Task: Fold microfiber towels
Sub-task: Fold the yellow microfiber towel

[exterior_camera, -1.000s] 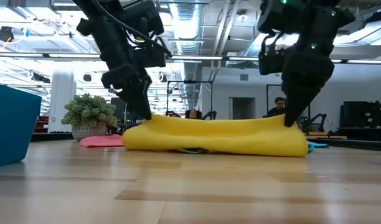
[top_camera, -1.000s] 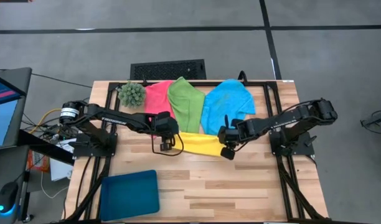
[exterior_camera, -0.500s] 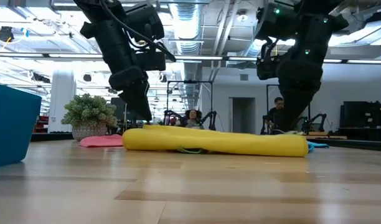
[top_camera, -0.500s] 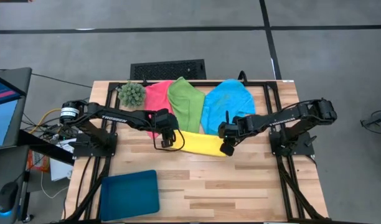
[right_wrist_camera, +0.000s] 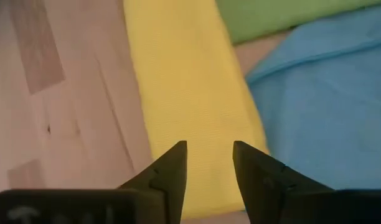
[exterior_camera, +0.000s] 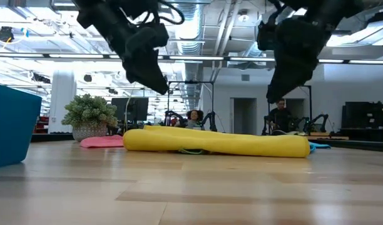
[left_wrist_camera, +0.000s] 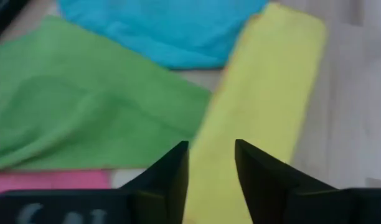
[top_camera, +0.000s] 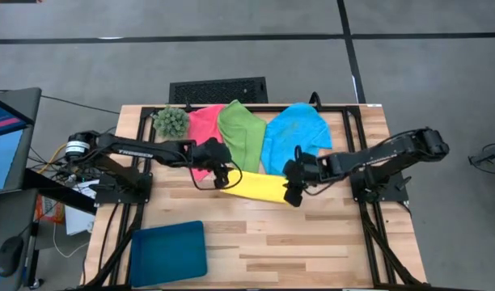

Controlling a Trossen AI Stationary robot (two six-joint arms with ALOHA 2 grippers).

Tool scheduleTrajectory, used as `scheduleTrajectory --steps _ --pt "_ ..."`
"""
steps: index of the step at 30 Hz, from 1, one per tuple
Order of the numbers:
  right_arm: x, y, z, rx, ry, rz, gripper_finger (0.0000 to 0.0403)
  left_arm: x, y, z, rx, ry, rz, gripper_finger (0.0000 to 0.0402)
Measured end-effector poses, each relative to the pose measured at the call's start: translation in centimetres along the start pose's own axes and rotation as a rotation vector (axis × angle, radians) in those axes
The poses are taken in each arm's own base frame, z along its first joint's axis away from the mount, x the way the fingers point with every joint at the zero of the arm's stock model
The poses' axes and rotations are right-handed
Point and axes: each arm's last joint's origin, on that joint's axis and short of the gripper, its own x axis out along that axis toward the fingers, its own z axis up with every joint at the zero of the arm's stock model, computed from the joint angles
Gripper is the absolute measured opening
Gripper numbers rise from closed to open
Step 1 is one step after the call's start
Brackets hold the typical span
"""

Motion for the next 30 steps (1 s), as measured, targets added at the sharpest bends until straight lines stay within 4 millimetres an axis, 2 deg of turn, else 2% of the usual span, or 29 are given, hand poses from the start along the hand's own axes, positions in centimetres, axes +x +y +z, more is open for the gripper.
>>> scheduleTrajectory --steps 4,8,15,20,25,30 --pt "2.0 1.2 -1.5 0.024 0.02 -0.002 0.0135 1.4 -1.5 -0.7 0.04 -0.016 -0.022 0.0062" --pt "4.1 1.9 -3.5 0.052 0.088 -0.026 0.0121 3.4 -2.2 -2.2 0.065 0.056 -0.013 0.0011" --pt "5.8 2.7 -5.0 0.081 0.151 -0.057 0.0119 6.2 -2.3 -4.3 0.073 0.178 0.022 0.0013" --pt "5.4 3.1 -5.2 0.096 0.145 -0.041 0.0121 7.1 -2.3 -5.1 0.04 0.222 0.029 0.001" --pt "3.2 3.4 -4.5 0.099 0.075 0.013 0.0121 6.9 -2.2 -5.3 0.002 0.249 0.025 0.0008" --pt "0.9 4.0 -4.1 0.066 -0.029 0.05 0.0123 5.6 -2.3 -4.0 -0.045 0.191 0.013 0.0008"
